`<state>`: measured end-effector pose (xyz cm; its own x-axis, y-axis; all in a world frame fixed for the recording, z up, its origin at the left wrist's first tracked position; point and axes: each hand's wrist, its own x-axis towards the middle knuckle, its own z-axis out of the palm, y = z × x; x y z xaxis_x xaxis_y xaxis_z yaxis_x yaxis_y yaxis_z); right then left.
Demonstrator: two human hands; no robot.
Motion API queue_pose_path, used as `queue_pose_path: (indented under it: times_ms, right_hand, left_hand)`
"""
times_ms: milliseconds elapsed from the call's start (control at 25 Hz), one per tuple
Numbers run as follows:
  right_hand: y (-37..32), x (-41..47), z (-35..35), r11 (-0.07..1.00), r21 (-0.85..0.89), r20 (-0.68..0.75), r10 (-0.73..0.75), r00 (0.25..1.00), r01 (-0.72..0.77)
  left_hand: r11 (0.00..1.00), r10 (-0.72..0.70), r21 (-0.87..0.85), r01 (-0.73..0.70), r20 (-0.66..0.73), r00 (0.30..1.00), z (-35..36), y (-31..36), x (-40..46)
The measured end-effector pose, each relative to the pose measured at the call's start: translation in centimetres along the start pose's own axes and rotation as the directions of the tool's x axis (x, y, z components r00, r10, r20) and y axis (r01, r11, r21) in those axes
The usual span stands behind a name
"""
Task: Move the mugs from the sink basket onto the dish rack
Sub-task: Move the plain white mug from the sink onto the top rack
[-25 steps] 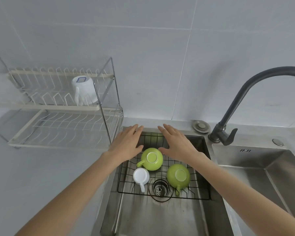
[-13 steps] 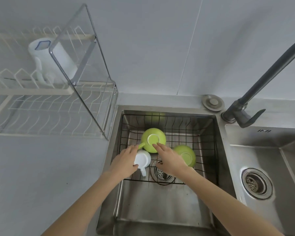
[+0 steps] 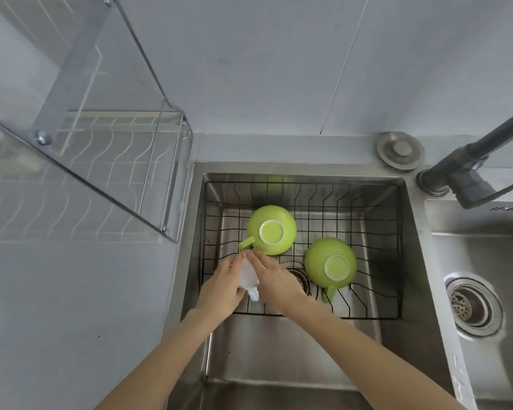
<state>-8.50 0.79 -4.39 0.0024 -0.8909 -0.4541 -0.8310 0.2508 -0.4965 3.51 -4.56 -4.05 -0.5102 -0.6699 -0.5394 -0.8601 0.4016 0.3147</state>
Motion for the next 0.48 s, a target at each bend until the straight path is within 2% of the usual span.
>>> queue_pose_path:
  times_ms: [240, 480]
  right_hand:
    - [0.7, 0.8, 1.3, 0.997, 0.076, -0.079, -0.007, 0.997, 0.013]
    - [1.2, -0.6, 0.2, 0.994, 0.101, -0.046, 0.047, 0.998, -0.042]
  left_hand:
    - [0.996, 0.008, 0.089, -0.006, -0.023, 1.0, 0.6, 0.2, 0.7]
    - [0.996, 0.084, 0.028, -0.083, -0.057, 0.995, -0.1, 0.6, -0.1]
